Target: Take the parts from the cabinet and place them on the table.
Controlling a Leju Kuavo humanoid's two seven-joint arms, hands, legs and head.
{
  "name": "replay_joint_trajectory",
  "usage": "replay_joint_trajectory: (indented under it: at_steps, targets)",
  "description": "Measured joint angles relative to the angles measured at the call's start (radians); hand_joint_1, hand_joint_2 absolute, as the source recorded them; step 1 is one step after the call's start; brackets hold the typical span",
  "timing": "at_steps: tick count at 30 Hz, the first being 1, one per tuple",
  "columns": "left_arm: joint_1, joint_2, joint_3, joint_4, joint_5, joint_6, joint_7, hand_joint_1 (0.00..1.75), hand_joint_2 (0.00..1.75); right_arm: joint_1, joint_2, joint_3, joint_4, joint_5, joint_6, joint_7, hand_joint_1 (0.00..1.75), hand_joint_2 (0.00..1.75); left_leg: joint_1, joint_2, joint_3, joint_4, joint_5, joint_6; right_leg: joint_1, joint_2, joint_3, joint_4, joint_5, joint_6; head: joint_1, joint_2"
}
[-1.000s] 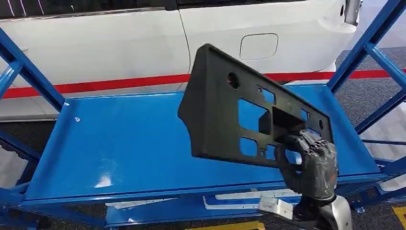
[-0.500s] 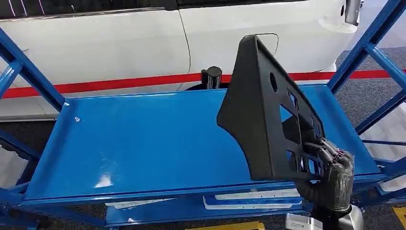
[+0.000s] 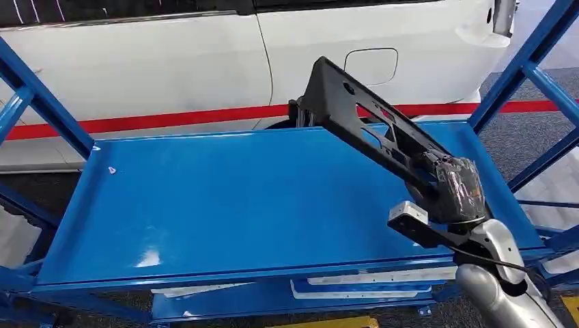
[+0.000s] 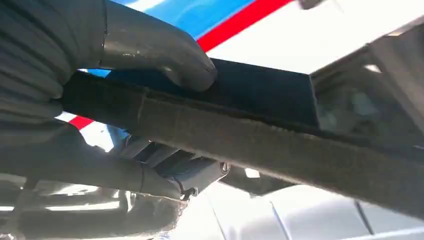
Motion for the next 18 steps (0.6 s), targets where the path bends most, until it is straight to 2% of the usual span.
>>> replay_joint_trajectory:
  at_steps: [6, 12, 13, 15, 16, 17, 18]
  targets:
    - [0.000, 0.008, -0.016, 0.000, -0.005, -0.008, 0.000, 0.00, 0.00, -0.003, -0.001, 0.002, 0.026, 0.035, 0.000, 0.029, 1.52, 1.75, -0.001, 0.000, -0.002, 0.001, -0.002, 0.001, -0.002, 0.000, -0.002, -0.001, 0.000, 0.000, 0.000, 0.000]
    - [-0.017, 0.012, -0.027, -0.010, -0.005, -0.014, 0.058, 0.00, 0.00, -0.044, 0.047, 0.026, 0.056, 0.097, 0.027, 0.066, 1.52, 1.75, -0.005, 0.000, -0.004, 0.006, -0.003, 0.006, -0.007, 0.000, -0.002, -0.001, 0.004, 0.006, 0.000, 0.000]
    - [-0.022, 0.013, -0.027, -0.011, -0.001, -0.014, 0.064, 0.00, 0.00, -0.059, 0.058, 0.029, 0.067, 0.103, 0.031, 0.069, 1.52, 1.75, -0.006, 0.000, -0.005, 0.007, -0.003, 0.008, -0.008, 0.000, -0.002, -0.003, 0.005, 0.008, 0.000, 0.000]
    - [-0.029, 0.015, -0.027, -0.015, 0.003, -0.014, 0.066, 0.00, 0.00, -0.083, 0.080, 0.037, 0.084, 0.119, 0.035, 0.069, 1.52, 1.75, -0.008, 0.000, -0.008, 0.002, 0.009, 0.022, -0.008, 0.001, 0.000, -0.012, 0.016, 0.023, 0.000, 0.000]
    - [-0.034, 0.014, -0.026, -0.016, 0.010, -0.014, 0.066, 0.00, 0.00, -0.091, 0.085, 0.041, 0.089, 0.129, 0.037, 0.070, 1.52, 1.75, 0.007, 0.001, 0.002, -0.021, 0.027, 0.030, -0.003, 0.000, -0.002, -0.012, 0.012, 0.025, 0.000, 0.000]
    - [-0.036, 0.013, -0.026, -0.017, 0.014, -0.013, 0.067, 0.00, 0.00, -0.101, 0.095, 0.045, 0.098, 0.135, 0.038, 0.071, 1.52, 1.75, 0.007, 0.002, 0.010, -0.032, 0.036, 0.033, -0.003, -0.004, -0.017, 0.006, 0.000, 0.022, 0.002, 0.000]
    - [-0.036, 0.013, -0.026, -0.019, 0.017, -0.013, 0.067, 0.00, 0.00, -0.113, 0.105, 0.050, 0.107, 0.144, 0.041, 0.073, 1.52, 1.75, 0.009, 0.005, 0.007, -0.035, 0.040, 0.039, -0.003, -0.003, -0.043, 0.059, -0.025, 0.017, 0.004, 0.000]
